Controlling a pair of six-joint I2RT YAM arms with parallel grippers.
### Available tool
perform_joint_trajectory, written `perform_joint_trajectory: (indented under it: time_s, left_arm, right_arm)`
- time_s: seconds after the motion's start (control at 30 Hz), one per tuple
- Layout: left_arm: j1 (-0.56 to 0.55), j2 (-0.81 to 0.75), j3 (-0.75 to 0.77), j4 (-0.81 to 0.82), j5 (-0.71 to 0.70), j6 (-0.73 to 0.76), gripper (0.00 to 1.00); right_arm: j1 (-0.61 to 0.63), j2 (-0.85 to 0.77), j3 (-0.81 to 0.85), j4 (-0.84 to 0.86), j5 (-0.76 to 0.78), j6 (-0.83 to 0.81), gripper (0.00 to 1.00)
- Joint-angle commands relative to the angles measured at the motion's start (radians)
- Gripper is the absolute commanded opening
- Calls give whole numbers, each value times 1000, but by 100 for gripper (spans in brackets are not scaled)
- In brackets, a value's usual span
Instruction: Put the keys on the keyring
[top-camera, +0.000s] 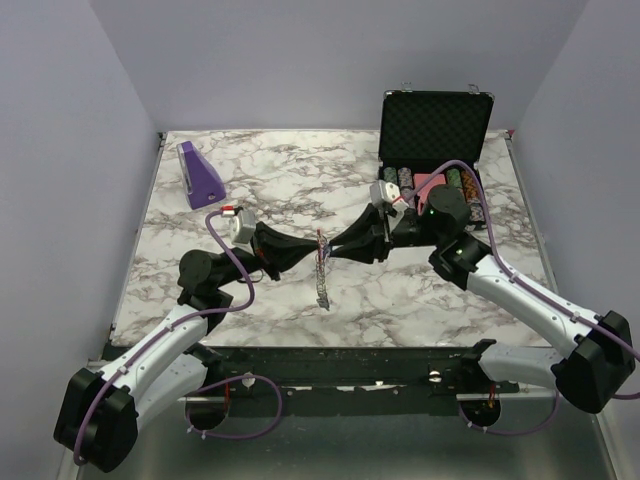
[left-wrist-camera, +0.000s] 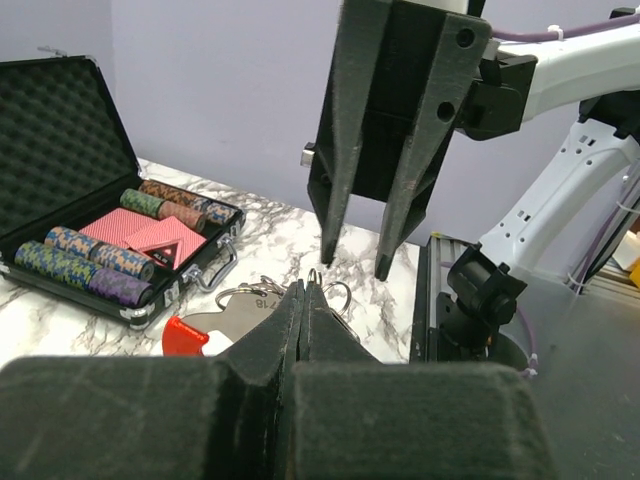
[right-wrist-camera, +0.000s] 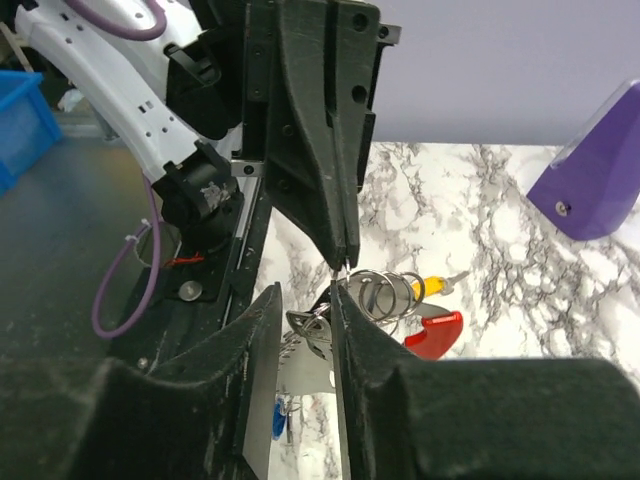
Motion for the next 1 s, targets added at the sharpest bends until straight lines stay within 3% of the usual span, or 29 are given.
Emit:
perform_joint_trajectory:
  time_s: [0.0,0.4,0.6,0.97]
  left_arm:
    - [2,-19,5,54,30,22,0]
    - [3,-27,8,20,23,51,0]
    - [2,-28,8,8,12,56,0]
    - [2,-30,6,2,6,60,0]
  right_arm:
    - [-3,29,25,29,85,127,36]
    - [-3,69,56,38,124,250,34]
    - [-3,78,57,36,98,254,19]
    - [-2,86,41,23,92,267,22]
